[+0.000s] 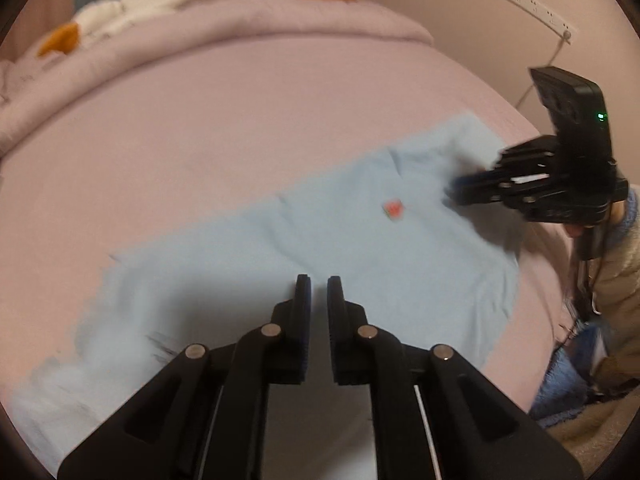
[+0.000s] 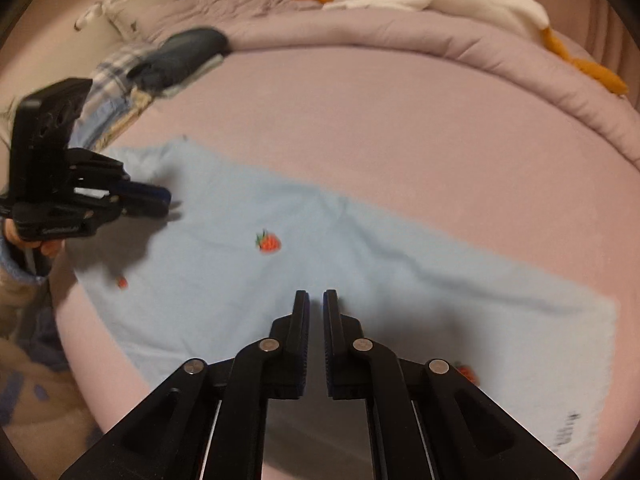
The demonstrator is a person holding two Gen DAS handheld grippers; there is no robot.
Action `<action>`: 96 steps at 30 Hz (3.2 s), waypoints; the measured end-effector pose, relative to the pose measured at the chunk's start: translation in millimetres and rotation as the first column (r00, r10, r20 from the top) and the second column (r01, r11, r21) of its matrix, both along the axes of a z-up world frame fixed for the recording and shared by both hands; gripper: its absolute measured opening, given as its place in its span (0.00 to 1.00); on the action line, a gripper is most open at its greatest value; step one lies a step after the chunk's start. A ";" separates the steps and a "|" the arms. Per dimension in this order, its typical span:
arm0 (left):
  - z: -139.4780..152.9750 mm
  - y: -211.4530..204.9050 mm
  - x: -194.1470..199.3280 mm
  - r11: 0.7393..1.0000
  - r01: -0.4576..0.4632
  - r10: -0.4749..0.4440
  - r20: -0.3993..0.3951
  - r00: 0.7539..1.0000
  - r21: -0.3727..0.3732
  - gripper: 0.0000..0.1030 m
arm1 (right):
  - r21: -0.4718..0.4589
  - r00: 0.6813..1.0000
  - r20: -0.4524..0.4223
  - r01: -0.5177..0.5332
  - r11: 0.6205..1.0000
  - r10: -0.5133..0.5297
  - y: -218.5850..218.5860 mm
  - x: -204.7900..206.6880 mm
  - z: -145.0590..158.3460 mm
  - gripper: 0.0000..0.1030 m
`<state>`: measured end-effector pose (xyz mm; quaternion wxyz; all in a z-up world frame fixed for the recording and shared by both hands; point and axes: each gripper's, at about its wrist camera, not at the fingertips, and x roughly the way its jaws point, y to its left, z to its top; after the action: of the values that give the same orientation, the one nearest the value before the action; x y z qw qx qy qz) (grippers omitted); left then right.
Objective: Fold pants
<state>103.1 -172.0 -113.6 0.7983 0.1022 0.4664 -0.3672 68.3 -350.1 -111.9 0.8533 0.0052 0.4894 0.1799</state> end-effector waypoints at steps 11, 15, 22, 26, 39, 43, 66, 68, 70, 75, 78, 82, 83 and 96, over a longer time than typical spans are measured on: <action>-11.8 3.4 7.2 0.991 -0.132 0.133 -0.023 0.991 0.019 0.08 | -0.033 0.929 0.076 0.364 0.931 -0.361 -77.3 53.3 3.4 0.00; -7.1 16.8 -9.2 0.990 -0.139 0.139 -0.009 0.990 0.030 0.15 | 0.114 0.930 0.085 0.348 0.930 -0.358 -82.0 6.1 20.5 0.31; -15.6 62.0 -36.8 0.975 -0.224 0.223 -0.053 0.973 -0.002 0.19 | 0.067 0.905 0.025 0.423 0.904 -0.425 -108.0 -53.2 -14.7 0.44; -17.3 92.4 -44.9 0.952 -0.304 0.305 -0.027 0.952 0.020 0.19 | 0.105 0.801 0.046 0.590 0.801 -0.596 -168.4 -71.6 -16.2 0.29; 4.2 95.3 -53.6 0.909 -0.392 0.376 -0.129 0.918 -0.139 0.52 | 0.407 0.628 -0.179 0.748 0.525 -0.757 -196.4 -127.0 -15.5 0.45; -2.2 62.9 -52.7 0.913 -0.361 0.321 -0.212 0.923 -0.189 0.53 | 0.445 0.599 -0.230 0.766 0.464 -0.767 -183.1 -126.0 -31.7 0.49; 18.2 20.9 -41.3 0.809 -0.377 0.170 -0.434 0.885 -0.452 0.63 | 0.254 0.734 0.307 0.551 0.795 -0.606 -56.6 -106.0 85.6 0.11; 24.8 11.6 -39.0 0.781 -0.370 0.120 -0.462 0.879 -0.503 0.69 | 0.218 0.765 0.338 0.503 0.836 -0.548 -32.4 -101.4 88.4 0.11; 26.4 0.8 -35.9 0.754 -0.371 0.072 -0.494 0.866 -0.542 0.69 | 0.175 0.791 0.360 0.463 0.869 -0.494 -11.5 -95.3 88.2 0.11; 18.1 -19.1 -23.0 0.696 -0.416 -0.001 -0.580 0.815 -0.585 0.79 | 0.061 0.853 0.395 0.346 0.936 -0.341 42.8 -94.9 76.8 0.11; -1.7 -24.8 -11.5 0.635 -0.506 -0.035 -0.676 0.736 -0.584 0.80 | -0.008 0.884 0.387 0.286 0.958 -0.261 70.4 -88.3 63.1 0.11; -20.3 -25.5 -0.3 0.601 -0.580 -0.019 -0.736 0.677 -0.549 0.78 | -0.035 0.903 0.381 0.227 0.973 -0.197 93.6 -88.4 56.1 0.11; -21.3 -24.1 1.4 0.611 -0.584 0.007 -0.734 0.679 -0.534 0.73 | -0.045 0.904 0.386 0.216 0.975 -0.183 98.1 -89.2 56.9 0.11; 17.9 36.5 -13.8 0.741 -0.489 0.266 -0.468 0.843 -0.459 0.08 | -0.036 0.917 0.399 0.042 0.998 -0.025 148.7 -83.1 58.9 0.11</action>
<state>89.4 -135.6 -95.7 0.7468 -0.3076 0.4905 -0.3271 -14.8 -201.4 -53.0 0.9379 -0.0417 0.3093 0.1518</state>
